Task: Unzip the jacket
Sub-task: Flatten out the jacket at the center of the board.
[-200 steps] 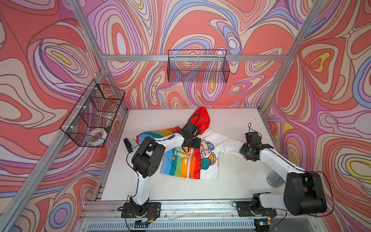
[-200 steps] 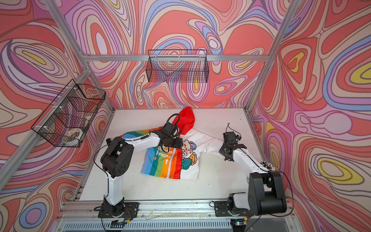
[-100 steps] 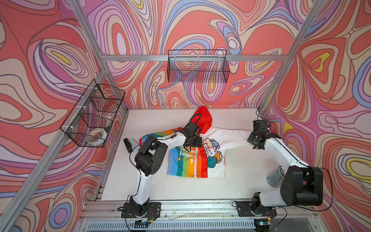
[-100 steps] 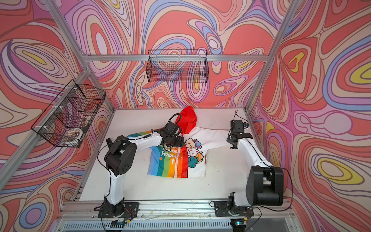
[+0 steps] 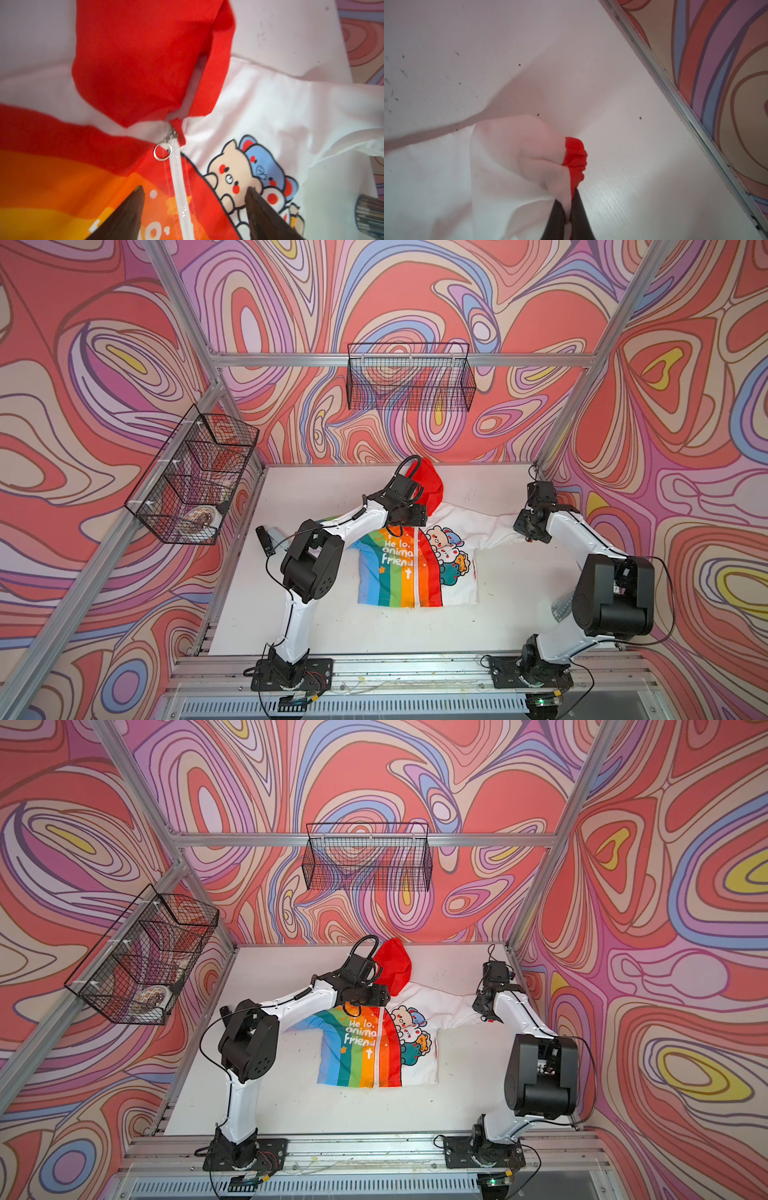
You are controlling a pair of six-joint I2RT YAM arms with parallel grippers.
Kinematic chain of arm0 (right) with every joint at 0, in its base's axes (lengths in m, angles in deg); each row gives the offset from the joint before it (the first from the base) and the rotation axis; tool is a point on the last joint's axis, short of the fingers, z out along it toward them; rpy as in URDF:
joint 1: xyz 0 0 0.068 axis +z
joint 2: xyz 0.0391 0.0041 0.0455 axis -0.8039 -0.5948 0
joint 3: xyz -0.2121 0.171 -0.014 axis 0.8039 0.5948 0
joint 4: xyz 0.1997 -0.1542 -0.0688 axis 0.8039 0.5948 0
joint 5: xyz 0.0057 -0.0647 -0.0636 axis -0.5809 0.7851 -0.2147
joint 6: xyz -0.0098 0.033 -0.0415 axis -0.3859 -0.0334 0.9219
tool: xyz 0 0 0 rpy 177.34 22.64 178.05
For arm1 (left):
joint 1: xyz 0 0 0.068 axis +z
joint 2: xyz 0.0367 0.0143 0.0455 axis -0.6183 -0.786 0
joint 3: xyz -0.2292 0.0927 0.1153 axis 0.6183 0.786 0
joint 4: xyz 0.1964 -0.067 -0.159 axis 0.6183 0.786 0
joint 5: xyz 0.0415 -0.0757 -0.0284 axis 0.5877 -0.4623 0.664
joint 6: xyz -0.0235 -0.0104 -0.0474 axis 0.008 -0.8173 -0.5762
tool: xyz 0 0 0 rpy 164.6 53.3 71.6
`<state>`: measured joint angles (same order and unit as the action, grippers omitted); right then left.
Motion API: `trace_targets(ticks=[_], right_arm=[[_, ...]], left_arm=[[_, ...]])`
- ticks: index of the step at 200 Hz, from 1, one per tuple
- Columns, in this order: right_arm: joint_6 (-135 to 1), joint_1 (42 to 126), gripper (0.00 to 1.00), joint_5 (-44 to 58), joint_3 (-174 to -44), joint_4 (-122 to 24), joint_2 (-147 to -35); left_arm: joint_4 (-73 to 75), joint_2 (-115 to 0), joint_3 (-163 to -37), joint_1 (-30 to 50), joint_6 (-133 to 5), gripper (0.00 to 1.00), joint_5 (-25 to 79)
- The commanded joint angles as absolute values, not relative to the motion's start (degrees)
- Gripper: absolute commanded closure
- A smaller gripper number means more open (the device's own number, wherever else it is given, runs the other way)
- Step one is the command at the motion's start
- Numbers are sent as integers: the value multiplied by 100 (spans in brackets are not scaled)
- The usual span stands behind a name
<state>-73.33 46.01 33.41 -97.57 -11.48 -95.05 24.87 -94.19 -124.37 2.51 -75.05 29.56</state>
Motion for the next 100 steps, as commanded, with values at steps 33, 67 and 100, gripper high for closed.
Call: trace_targets(ticks=[33, 67, 100], right_arm=[[-7281, 4573, 100, 2982, -9633, -1136, -9461], [-7225, 4568, 100, 2987, -9664, -1123, -9500], [-7256, 4570, 100, 2905, -9659, -1143, -9531]], left_arm=[[2632, -10308, -13771, 286, -7113, 46, 2429], [2328, -10740, -14180, 286, -7112, 64, 1622], [2514, -11159, -14627, 286, -7104, 74, 1481]])
